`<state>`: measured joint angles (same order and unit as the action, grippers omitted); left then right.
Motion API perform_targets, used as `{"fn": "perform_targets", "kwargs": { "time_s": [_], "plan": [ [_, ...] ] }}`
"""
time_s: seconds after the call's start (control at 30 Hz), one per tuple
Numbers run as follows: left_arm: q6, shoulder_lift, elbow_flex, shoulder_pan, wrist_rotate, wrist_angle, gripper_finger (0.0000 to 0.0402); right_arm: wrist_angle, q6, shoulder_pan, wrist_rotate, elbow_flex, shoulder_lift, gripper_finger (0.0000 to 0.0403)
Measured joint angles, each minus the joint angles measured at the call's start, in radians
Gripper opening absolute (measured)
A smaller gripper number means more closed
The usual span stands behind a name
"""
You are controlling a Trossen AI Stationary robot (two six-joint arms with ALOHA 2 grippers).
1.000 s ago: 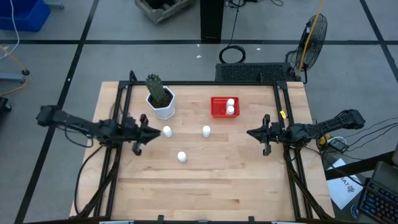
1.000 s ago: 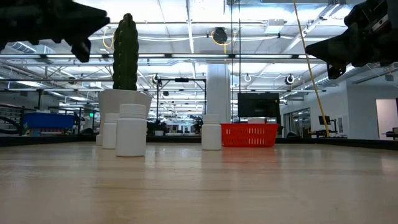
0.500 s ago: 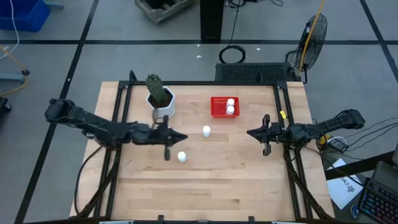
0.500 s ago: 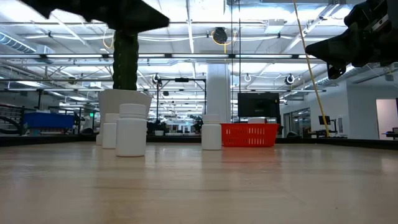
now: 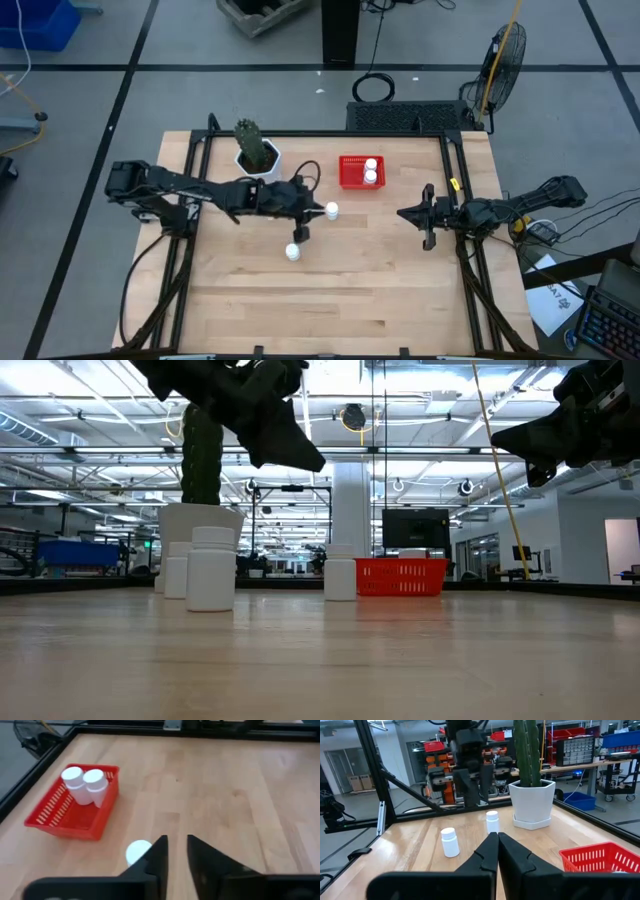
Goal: Pick and place pill bottles into a basket
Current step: Put the white pill bottle into the red bin
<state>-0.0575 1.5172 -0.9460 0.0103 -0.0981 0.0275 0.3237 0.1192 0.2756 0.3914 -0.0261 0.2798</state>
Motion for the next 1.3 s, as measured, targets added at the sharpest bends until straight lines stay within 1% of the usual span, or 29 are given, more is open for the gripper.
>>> {"fn": "perform_targets", "kwargs": {
  "time_s": [0.1, 0.2, 0.33, 0.4, 0.47, 0.53, 0.6, 0.87, 1.3],
  "plan": [
    [-0.005, 0.001, -0.001, -0.036, 0.004, -0.002, 0.0131, 0.000, 0.000, 0.000, 0.000, 0.000, 0.000, 0.0004],
    [-0.027, 0.002, -0.001, -0.065, 0.000, 0.002, 0.0197, 0.000, 0.000, 0.000, 0.000, 0.000, 0.000, 0.0004],
    [-0.036, 0.012, -0.001, -0.073, 0.021, 0.008, 0.0280, 0.000, 0.000, 0.000, 0.000, 0.000, 0.000, 0.0004],
    [-0.040, 0.040, -0.003, -0.069, 0.021, 0.024, 0.0309, 0.000, 0.000, 0.000, 0.000, 0.000, 0.000, 0.0004],
    [-0.033, 0.077, -0.001, -0.065, 0.020, 0.029, 0.0329, 0.000, 0.000, 0.000, 0.000, 0.000, 0.000, 0.0004],
    [-0.023, 0.114, -0.001, -0.061, 0.010, 0.063, 0.0339, 0.000, 0.000, 0.000, 0.000, 0.000, 0.000, 0.0004],
    [-0.029, 0.144, -0.001, -0.061, -0.001, 0.085, 0.0340, 0.001, 0.000, 0.000, 0.000, 0.000, 0.000, 0.0004],
    [-0.034, 0.213, -0.001, -0.082, 0.001, 0.143, 0.0326, 0.000, 0.000, 0.000, 0.000, 0.000, 0.003, 0.0004],
    [-0.050, 0.306, -0.001, -0.098, 0.020, 0.226, 0.0326, 0.000, 0.000, 0.000, 0.000, 0.000, 0.004, 0.0004]
  ]
}}
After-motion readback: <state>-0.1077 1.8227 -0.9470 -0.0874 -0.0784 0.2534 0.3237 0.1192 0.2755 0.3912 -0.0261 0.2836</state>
